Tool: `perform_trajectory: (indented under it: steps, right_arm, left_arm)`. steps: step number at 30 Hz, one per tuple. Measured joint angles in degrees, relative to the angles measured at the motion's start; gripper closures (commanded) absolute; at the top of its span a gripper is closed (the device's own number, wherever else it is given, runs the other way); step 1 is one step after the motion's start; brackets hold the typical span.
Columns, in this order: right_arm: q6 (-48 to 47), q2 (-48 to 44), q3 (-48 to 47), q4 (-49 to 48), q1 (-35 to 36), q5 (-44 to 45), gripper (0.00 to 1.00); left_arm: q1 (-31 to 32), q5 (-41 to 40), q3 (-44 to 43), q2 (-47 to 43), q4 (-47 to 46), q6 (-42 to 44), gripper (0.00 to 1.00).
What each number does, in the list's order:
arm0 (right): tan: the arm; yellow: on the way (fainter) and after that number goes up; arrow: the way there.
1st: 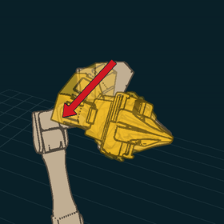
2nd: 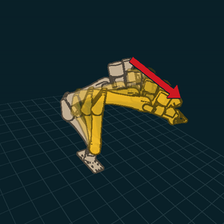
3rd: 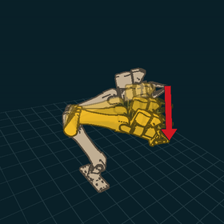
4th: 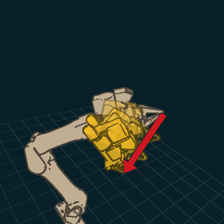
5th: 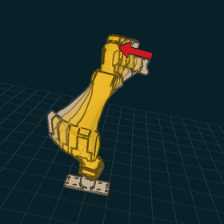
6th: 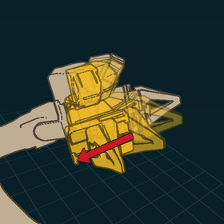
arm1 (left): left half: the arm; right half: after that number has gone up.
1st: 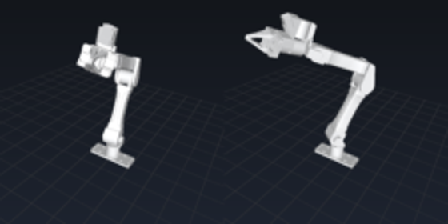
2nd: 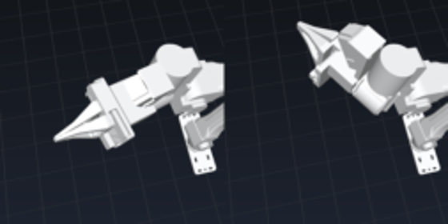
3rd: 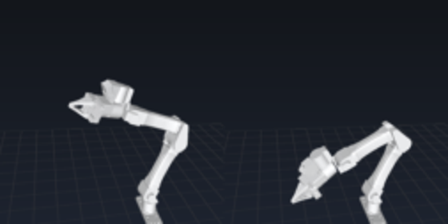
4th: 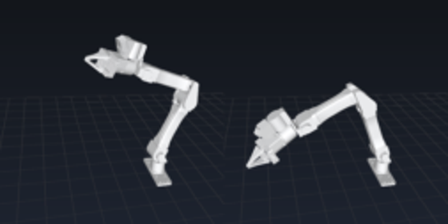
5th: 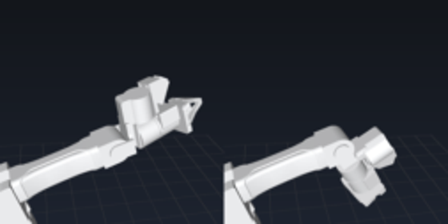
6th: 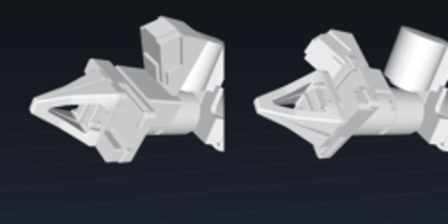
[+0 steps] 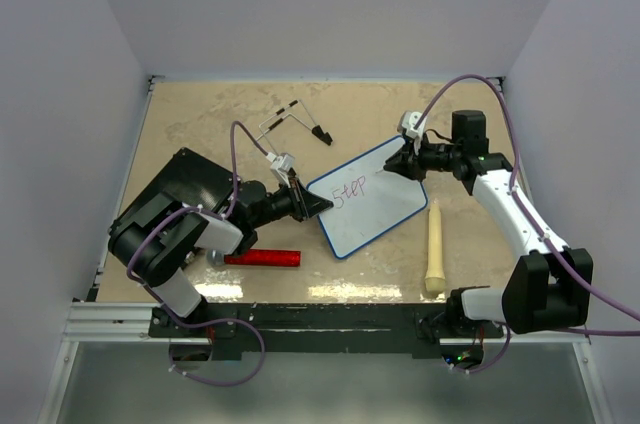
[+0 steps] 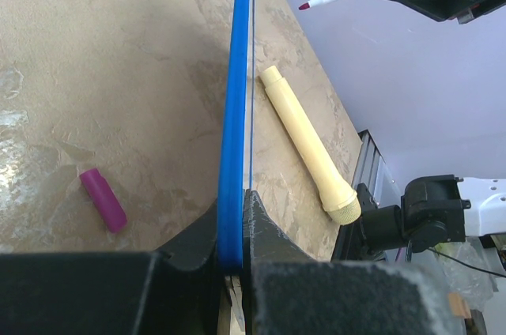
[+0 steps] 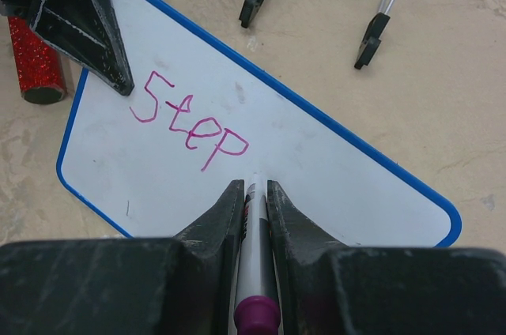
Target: Write a sentence on the whiteboard
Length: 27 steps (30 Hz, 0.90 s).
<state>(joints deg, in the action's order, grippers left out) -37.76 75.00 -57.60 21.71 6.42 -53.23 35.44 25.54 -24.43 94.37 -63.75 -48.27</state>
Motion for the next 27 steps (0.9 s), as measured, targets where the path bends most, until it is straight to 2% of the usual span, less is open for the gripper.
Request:
perform_trajectory:
  steps: [8, 16, 27]
  right_arm:
    - [-0.39, 0.02, 0.00, -0.07, 0.74, 1.33, 1.00]
    - [0.96, 1.81, 0.00, -1.55, 5.27, 6.05, 1.00]
    - [3.63, 3.89, 0.00, -3.34, 5.44, 10.49, 1.00]
  left_arm:
    - [0.00, 0.07, 0.35, 0.00, -0.48, 0.00, 1.00]
    - [0.00, 0.11, 0.35, 0.00, -0.48, 0.02, 1.00]
    - [0.00, 0.22, 0.35, 0.00, -0.44, -0.15, 1.00]
